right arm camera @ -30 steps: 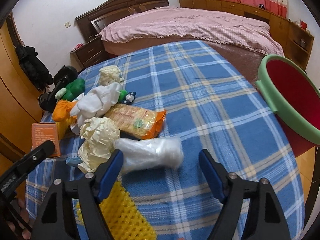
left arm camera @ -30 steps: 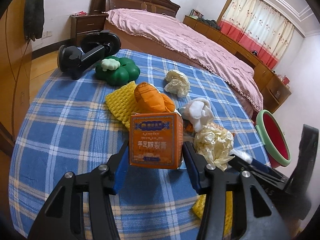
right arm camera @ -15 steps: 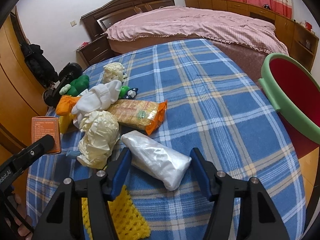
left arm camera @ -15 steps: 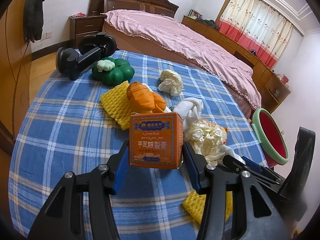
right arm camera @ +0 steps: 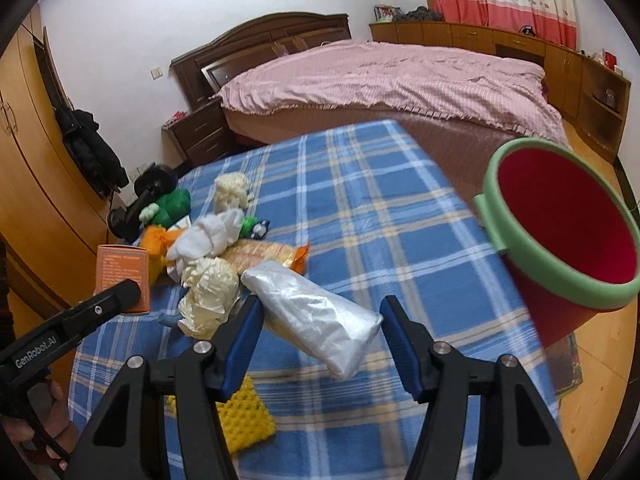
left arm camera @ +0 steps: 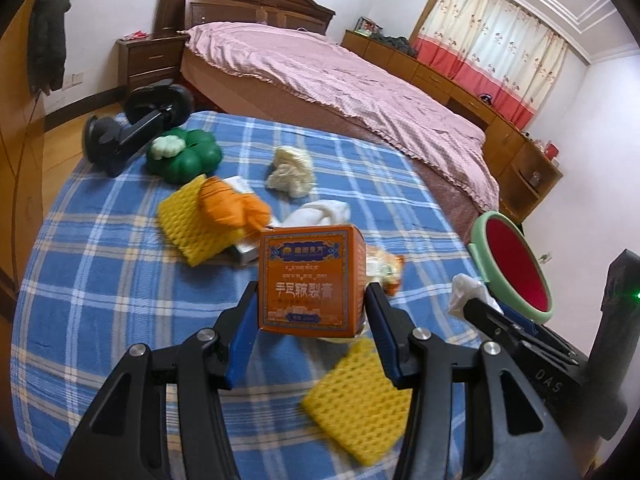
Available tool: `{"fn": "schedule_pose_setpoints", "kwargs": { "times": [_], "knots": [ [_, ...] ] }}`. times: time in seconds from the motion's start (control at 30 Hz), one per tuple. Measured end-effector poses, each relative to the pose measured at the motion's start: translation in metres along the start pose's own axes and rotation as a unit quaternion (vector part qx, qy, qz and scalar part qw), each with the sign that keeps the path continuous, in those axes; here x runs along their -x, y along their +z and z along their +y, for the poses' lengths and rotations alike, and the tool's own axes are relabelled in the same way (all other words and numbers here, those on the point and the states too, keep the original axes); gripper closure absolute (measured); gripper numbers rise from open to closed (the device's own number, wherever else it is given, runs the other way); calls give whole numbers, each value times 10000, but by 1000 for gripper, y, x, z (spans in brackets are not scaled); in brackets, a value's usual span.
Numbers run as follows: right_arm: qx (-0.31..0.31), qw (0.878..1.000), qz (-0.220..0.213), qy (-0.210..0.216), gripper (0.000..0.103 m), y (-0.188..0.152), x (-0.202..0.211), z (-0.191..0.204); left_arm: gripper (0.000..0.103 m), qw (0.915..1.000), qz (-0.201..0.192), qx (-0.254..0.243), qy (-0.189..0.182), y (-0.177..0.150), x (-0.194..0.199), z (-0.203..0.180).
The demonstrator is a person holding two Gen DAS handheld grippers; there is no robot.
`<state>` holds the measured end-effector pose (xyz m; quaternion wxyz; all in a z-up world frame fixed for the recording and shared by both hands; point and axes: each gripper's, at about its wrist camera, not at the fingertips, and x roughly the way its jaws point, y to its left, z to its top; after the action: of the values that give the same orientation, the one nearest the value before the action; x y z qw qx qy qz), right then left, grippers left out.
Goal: Collect trash
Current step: 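Carry the orange box and white bag over the red bucket with both tools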
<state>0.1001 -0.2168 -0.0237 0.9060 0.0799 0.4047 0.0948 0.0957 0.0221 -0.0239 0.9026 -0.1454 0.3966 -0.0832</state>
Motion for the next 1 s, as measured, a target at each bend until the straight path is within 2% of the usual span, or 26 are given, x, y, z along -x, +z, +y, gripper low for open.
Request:
{"fn": "schedule_pose_setpoints", "kwargs": {
  "times": [0.53, 1.0],
  "knots": [
    [-384, 9973, -519, -347, 40, 18, 55, -75, 51, 9976, 179, -430, -508, 15, -11, -79],
    [-887, 9907, -679, -777, 40, 22, 69, -147, 51, 9894, 334, -1089, -898, 29, -46, -163]
  ]
}}
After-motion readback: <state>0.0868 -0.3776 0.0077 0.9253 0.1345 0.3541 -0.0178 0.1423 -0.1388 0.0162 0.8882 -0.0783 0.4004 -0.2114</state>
